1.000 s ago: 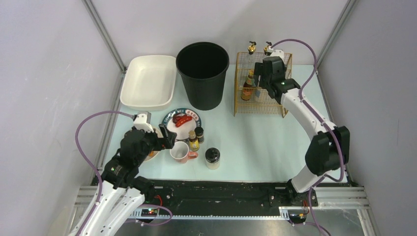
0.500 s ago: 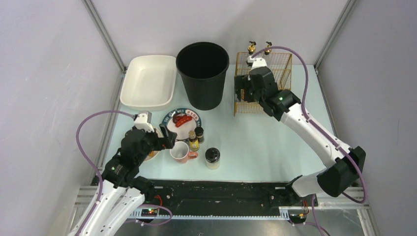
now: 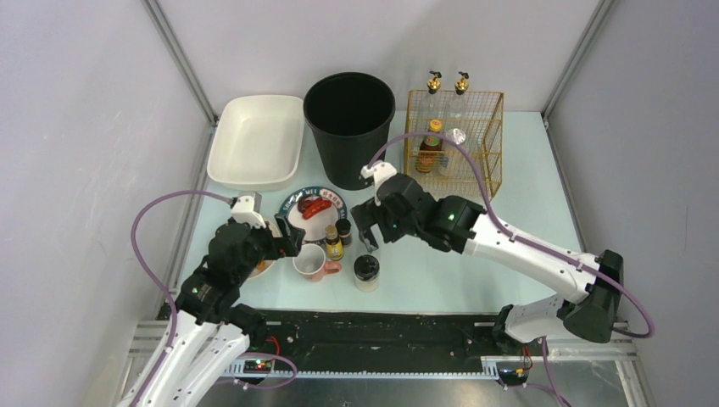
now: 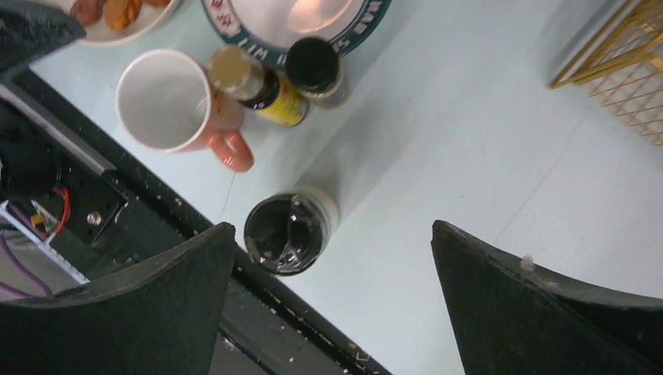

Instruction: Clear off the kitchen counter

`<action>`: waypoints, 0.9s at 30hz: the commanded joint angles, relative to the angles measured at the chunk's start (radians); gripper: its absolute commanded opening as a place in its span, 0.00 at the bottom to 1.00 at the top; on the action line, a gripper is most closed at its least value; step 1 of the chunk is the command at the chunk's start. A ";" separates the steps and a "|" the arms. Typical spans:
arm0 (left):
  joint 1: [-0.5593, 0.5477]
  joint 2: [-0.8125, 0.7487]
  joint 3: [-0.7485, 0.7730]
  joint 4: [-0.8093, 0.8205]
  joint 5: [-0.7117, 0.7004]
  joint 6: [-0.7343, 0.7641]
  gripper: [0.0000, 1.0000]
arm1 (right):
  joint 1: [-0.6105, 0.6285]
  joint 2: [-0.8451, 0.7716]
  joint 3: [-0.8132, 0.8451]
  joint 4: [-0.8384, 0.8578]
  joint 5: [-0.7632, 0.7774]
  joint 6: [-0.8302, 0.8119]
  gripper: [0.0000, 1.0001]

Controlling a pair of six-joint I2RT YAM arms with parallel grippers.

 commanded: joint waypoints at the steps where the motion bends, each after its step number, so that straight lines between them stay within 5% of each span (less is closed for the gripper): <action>1: -0.007 -0.010 0.024 0.012 -0.005 -0.014 0.98 | 0.066 0.003 -0.031 -0.015 0.003 0.057 0.99; 14: -0.035 -0.030 0.023 0.008 -0.025 -0.018 0.98 | 0.224 0.124 -0.048 -0.038 0.067 0.162 0.99; 27: -0.038 -0.036 0.026 0.007 -0.017 -0.016 0.98 | 0.243 0.217 -0.084 -0.023 0.090 0.227 0.99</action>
